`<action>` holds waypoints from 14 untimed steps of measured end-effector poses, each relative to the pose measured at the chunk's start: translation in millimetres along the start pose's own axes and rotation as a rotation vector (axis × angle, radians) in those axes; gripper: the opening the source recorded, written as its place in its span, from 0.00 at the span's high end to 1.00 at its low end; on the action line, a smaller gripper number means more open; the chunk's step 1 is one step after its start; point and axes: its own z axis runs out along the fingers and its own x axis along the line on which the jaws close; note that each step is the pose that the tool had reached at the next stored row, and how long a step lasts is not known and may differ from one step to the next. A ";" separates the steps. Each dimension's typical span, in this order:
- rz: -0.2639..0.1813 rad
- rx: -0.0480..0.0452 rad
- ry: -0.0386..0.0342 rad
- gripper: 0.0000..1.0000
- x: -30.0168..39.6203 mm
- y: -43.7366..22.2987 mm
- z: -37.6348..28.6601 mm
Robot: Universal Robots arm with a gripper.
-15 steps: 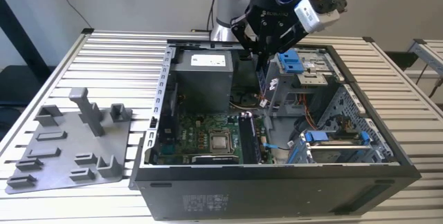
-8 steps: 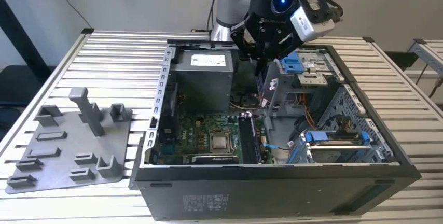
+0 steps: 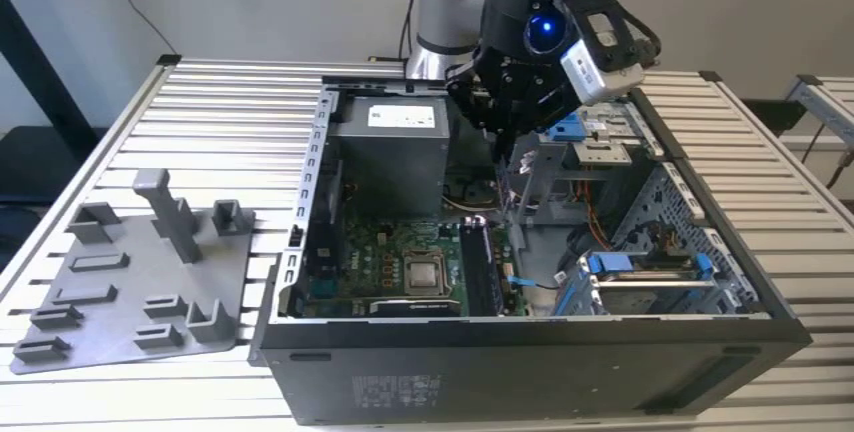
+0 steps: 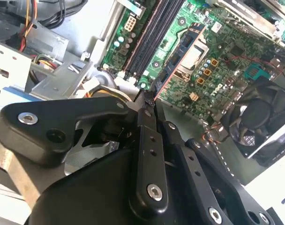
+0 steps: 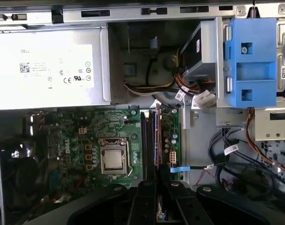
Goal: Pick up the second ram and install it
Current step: 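Insert the second ram into the second slot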
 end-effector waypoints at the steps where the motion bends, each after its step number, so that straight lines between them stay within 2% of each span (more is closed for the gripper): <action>1: 0.000 0.0003 0.0001 0.86 -0.1 -2.4 1.7; 5: -0.001 0.0000 0.0002 0.86 -0.5 -7.9 9.0; 10: -0.002 0.0005 0.0027 0.86 -0.6 -9.9 16.5; 14: -0.003 0.0008 0.0029 0.86 -0.6 -9.9 17.2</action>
